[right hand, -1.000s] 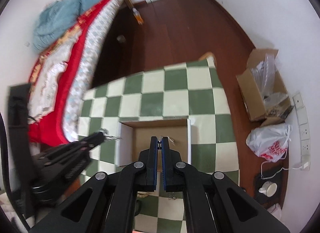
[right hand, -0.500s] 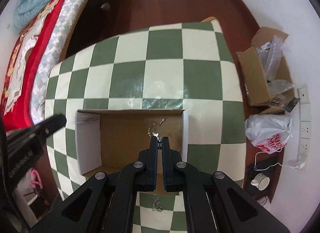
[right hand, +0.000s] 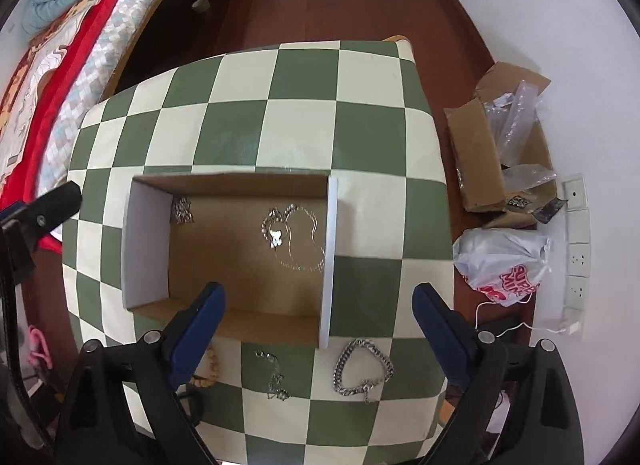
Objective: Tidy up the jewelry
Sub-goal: 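Open both tools to drop the jewelry into the box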
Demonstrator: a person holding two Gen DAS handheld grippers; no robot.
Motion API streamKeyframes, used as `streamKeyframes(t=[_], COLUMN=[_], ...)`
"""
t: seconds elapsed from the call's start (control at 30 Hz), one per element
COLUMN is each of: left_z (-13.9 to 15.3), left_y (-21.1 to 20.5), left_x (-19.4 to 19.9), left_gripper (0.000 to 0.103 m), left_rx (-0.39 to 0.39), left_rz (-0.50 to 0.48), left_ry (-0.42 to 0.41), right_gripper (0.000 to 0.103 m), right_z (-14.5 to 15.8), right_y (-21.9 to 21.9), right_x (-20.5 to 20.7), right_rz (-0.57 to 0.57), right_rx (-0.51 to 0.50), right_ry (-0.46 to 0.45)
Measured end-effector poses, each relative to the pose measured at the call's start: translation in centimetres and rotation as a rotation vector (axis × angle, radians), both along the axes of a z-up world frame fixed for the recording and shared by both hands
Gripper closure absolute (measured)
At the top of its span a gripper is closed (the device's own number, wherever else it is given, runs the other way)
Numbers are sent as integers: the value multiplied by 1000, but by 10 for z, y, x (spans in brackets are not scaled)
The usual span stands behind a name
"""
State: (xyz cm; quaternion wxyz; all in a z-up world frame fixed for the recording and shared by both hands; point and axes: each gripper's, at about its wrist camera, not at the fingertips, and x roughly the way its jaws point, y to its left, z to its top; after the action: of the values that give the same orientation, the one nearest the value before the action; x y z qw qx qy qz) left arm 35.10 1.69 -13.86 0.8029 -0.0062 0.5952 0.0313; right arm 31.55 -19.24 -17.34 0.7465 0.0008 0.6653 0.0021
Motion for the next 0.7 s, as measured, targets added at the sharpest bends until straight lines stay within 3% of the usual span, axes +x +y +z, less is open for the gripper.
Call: streamKeyframes(t=[0.17, 0.7], left_z=[7, 52], left_y=[3, 14], left_x=[-32, -130], left_gripper=[0, 0], left_rx=[56, 95], left_rz=[10, 42], left_ry=[-92, -290], right_gripper=[1, 0], right_z=[7, 70], right_y=[3, 21], right_x=[-26, -108], right_rz=[-14, -3], right_rx=[-8, -55], right_ry=[-74, -327])
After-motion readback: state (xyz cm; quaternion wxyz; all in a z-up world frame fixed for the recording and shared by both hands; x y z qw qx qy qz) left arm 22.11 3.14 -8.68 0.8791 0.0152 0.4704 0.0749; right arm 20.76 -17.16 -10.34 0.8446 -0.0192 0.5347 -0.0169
